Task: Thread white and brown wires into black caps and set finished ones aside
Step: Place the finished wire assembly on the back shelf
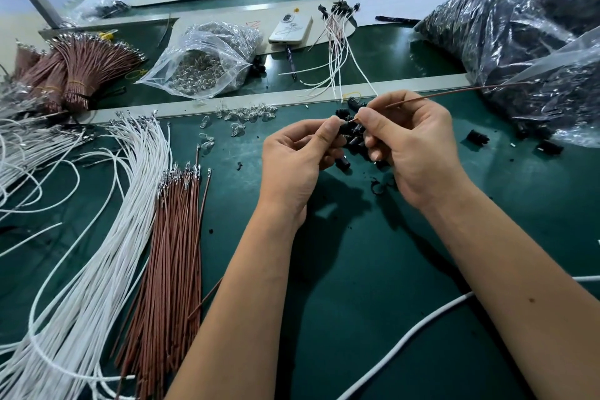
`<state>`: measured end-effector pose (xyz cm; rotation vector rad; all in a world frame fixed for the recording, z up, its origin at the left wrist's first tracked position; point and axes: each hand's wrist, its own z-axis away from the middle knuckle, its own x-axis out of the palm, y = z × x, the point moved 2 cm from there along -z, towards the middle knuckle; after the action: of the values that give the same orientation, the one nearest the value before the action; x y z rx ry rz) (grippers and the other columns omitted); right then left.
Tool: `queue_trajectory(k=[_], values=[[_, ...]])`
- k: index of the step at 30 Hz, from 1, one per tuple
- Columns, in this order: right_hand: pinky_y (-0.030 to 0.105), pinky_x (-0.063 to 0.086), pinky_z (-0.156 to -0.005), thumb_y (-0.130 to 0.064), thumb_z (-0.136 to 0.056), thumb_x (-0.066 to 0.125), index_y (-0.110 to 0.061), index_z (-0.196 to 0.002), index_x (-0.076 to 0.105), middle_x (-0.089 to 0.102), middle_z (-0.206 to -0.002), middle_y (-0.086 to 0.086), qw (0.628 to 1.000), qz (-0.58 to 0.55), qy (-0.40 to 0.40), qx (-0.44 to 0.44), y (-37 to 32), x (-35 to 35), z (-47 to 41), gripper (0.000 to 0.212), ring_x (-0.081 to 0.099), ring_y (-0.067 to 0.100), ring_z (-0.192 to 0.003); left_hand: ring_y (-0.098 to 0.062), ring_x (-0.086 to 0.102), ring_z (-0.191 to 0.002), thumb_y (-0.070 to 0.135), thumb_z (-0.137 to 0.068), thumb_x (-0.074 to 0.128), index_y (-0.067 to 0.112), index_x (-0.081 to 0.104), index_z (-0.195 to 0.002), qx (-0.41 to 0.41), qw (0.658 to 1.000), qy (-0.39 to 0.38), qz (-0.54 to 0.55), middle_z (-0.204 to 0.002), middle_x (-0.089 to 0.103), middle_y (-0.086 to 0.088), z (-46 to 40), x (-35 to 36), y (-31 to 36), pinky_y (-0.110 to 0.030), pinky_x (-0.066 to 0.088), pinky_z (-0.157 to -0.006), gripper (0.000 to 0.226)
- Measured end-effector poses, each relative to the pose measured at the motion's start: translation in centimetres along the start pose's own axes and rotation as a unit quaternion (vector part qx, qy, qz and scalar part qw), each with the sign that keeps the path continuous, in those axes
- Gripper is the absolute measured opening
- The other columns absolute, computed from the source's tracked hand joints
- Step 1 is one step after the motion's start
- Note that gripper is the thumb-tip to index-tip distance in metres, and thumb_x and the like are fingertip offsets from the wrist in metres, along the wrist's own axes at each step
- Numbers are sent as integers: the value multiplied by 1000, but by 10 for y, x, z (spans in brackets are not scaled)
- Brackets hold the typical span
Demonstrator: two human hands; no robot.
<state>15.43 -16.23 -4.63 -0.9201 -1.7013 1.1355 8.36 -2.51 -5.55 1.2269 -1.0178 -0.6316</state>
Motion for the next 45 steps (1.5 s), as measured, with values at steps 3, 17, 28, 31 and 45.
queue_trajectory(k=[3, 17, 28, 31, 45], values=[[22, 44, -44, -3, -88, 79, -9, -85, 68, 68, -62, -3, 998, 53, 3, -28, 2, 2, 2, 13, 57, 12, -50, -13, 61, -58, 18, -91, 73, 6, 75, -89, 1, 1000, 3, -4, -71, 71, -6, 0, 1, 0, -20, 50, -58, 13], [18, 42, -50, -20, -96, 71, -15, -84, 80, 76, -81, 4, 995, 76, -37, 48, 0, 2, 3, 16, 61, 11, -63, -14, 64, -61, 1, -82, 80, 0, 73, -93, 42, 994, -63, -79, -76, 75, -14, 6, 8, 3, -20, 51, -61, 13], [9, 42, -64, -30, -91, 80, -18, -89, 75, 70, -76, -12, 911, 386, -21, -143, -3, 20, 17, 13, 61, 6, -65, -16, 62, -90, 14, -77, 77, 16, 71, -89, -42, 992, 20, 119, -92, 73, -3, 1, -2, 13, -31, 40, -86, 13], [14, 45, -65, -20, -92, 78, -16, -88, 78, 70, -74, -12, 920, 364, -22, -142, -3, 22, 17, 5, 60, 2, -62, -22, 61, -93, 6, -86, 72, 14, 70, -91, -62, 990, 2, 124, -90, 72, -6, 2, 5, 8, -34, 40, -91, 10], [32, 53, -68, -15, -87, 77, -20, -78, 71, 68, -71, 0, 808, 435, -395, -42, -5, 48, 23, 12, 63, 15, -67, -11, 67, -63, 14, -95, 63, 8, 63, -113, -25, 954, 84, 288, -88, 73, -6, -19, -52, 81, -19, 53, -52, 19]])
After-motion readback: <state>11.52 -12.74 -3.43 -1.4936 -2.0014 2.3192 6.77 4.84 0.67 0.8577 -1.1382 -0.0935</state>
